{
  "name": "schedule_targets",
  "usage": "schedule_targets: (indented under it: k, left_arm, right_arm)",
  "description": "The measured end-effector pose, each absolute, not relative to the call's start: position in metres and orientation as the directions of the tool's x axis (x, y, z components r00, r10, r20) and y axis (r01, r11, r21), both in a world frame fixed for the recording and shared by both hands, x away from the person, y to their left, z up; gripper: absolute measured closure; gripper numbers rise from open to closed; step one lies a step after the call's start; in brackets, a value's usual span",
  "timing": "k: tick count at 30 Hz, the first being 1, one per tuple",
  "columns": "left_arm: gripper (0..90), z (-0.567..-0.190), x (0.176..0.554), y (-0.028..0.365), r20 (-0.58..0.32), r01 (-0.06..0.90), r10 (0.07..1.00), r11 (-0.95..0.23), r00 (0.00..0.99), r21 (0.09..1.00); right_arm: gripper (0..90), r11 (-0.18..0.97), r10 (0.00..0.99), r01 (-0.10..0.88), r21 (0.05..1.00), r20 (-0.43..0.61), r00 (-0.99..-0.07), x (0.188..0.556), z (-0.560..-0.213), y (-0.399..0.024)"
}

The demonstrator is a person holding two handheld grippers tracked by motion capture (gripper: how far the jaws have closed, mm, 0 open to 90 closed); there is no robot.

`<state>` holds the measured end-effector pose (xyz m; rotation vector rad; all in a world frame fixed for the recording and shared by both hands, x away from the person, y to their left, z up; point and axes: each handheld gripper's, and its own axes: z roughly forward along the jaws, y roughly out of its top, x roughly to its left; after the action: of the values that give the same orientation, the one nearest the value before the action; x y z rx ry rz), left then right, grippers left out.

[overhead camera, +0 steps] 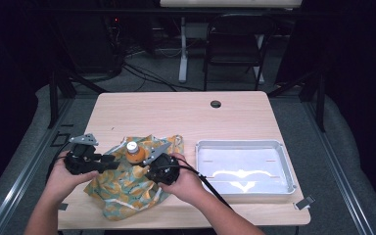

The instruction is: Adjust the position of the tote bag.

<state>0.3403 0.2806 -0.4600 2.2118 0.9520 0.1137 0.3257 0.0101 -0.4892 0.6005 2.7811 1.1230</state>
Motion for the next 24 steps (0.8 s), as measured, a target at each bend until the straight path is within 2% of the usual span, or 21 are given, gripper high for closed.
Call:
schedule_targets:
  k: [8, 24]
  left_arm:
    - [61.9, -0.468, 0.345, 0.289, -0.189, 0.633, 0.711, -0.434, 0.678, 0.641]
    - [61.7, -0.485, 0.354, 0.297, -0.21, 0.673, 0.735, -0.417, 0.645, 0.611]
  right_arm:
    - [90.0, 0.661, 0.361, 0.305, 0.686, 0.066, -0.93, 0.316, -0.492, 0.009]
    - [90.0, 0.665, 0.342, 0.305, 0.681, 0.086, -0.936, 0.303, -0.502, 0.008]
